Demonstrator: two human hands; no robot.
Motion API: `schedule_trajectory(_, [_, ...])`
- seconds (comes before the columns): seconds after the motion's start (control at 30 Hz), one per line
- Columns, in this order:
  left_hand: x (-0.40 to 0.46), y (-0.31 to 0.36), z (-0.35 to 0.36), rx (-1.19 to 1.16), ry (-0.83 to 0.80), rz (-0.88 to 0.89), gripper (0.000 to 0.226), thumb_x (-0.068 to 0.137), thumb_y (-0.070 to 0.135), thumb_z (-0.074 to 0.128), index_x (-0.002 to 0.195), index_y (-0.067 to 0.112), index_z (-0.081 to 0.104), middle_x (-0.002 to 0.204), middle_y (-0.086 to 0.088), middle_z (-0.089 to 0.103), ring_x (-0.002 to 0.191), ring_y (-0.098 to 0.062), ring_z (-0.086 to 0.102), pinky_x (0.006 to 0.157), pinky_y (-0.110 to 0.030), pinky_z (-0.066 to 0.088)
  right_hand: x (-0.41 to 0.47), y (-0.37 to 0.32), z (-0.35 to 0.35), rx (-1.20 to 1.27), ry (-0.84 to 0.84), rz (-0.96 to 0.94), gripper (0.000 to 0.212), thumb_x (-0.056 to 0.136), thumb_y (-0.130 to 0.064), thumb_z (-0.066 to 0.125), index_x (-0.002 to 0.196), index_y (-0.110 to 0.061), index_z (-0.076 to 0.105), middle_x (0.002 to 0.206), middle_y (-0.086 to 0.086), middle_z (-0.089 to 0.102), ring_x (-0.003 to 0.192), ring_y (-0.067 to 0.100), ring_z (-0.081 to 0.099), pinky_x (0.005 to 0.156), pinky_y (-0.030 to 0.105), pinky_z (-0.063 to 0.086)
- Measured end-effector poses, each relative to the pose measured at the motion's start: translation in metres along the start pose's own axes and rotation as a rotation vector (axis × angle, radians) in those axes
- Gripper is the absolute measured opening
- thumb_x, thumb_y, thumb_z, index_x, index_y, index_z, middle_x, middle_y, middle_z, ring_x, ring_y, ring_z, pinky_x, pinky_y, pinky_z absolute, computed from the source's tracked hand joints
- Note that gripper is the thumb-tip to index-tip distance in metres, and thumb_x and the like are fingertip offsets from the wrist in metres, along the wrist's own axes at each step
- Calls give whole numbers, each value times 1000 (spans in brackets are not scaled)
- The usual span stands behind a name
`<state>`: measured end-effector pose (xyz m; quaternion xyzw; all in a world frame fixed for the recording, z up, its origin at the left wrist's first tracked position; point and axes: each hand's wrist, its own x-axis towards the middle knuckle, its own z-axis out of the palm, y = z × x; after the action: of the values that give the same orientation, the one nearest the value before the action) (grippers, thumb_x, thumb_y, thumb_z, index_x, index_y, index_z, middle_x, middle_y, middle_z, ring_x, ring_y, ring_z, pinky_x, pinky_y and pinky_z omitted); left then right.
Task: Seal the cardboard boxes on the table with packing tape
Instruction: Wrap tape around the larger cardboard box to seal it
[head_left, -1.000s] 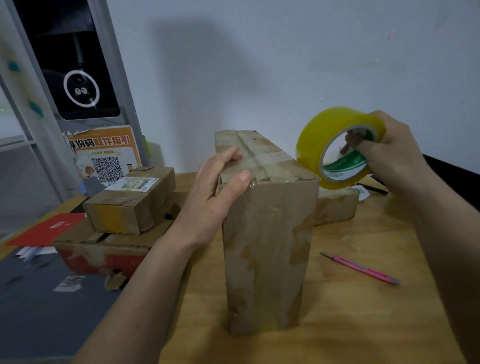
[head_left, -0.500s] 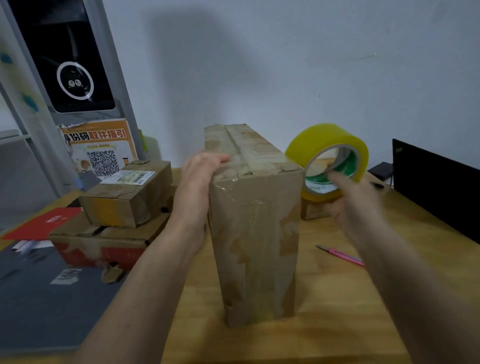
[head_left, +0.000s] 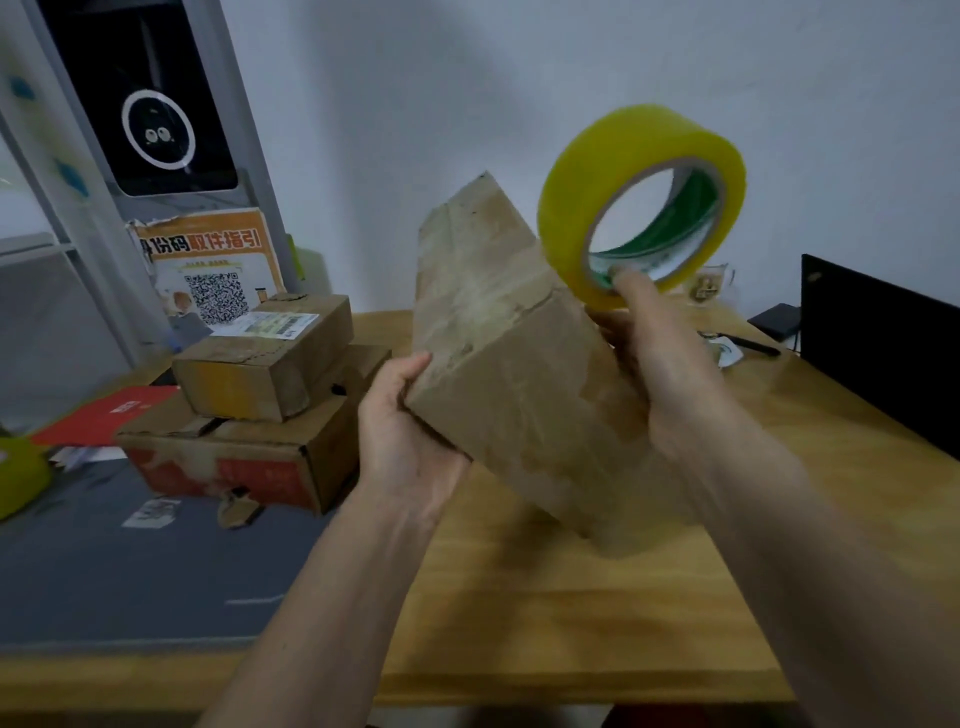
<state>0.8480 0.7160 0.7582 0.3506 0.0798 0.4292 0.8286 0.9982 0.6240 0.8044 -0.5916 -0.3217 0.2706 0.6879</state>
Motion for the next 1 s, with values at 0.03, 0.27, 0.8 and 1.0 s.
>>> schedule_trajectory(0.03, [-4,-7,-9,-55,38,-28,45,87,23,50,124,4,66,125,-17,67,108,-30,67,96,-43,52,0,2,2,-53,28,-26,40,84,-61,50,102,-32,71,94,-14,73,92,9,67,76,31,50])
schedule_trajectory(0.27, [-15,-6,-71,73,382,-61,36,78,14,46,72,10,81,88,-12,75,76,-26,75,71,-39,60,-7,19,52,-299,-66,-68,35,91,-40,53,104,-11,67,108,11,66,98,28,60,77,39,50])
schedule_trajectory(0.8, [-30,0,-119,880,-14,26,81,73,38,80,145,33,44,138,15,58,130,-7,52,107,-35,44,-6,84,107,-403,-117,-86,13,97,-25,51,107,-18,50,102,-1,59,91,15,55,88,42,48])
schedule_trajectory(1.0, [-17,11,-120,1104,-67,-7,85,64,62,76,140,44,43,139,29,51,126,10,48,98,-19,44,5,78,88,-478,-107,-127,18,97,-22,52,110,-11,56,105,9,62,98,24,57,91,46,47])
